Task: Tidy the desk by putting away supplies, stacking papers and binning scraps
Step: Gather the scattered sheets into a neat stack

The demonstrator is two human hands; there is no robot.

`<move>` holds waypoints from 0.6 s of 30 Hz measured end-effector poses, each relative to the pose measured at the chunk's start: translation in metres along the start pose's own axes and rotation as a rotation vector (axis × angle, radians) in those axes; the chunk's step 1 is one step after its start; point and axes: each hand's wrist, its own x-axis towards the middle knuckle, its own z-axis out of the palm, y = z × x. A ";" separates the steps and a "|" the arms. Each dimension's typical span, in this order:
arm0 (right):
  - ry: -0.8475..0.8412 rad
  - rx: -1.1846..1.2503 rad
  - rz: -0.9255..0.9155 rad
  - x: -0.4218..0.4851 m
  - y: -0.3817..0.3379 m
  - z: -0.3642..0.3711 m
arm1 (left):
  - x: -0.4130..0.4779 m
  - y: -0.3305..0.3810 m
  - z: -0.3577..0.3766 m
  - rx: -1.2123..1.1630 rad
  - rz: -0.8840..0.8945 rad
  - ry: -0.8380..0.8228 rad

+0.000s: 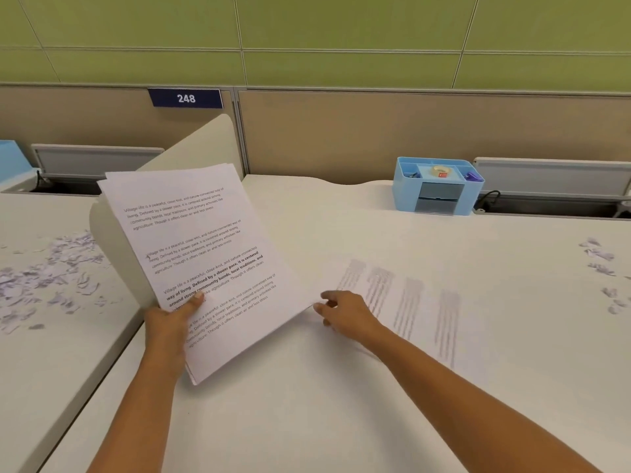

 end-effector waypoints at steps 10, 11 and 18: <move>0.039 -0.403 -0.121 0.004 0.031 -0.023 | -0.009 -0.003 0.005 0.018 -0.044 -0.025; 0.036 -0.395 -0.132 0.005 0.032 -0.021 | -0.009 -0.004 0.006 0.018 -0.059 -0.032; 0.046 -0.042 -0.182 0.003 0.041 -0.037 | -0.017 -0.006 0.010 0.064 -0.094 -0.065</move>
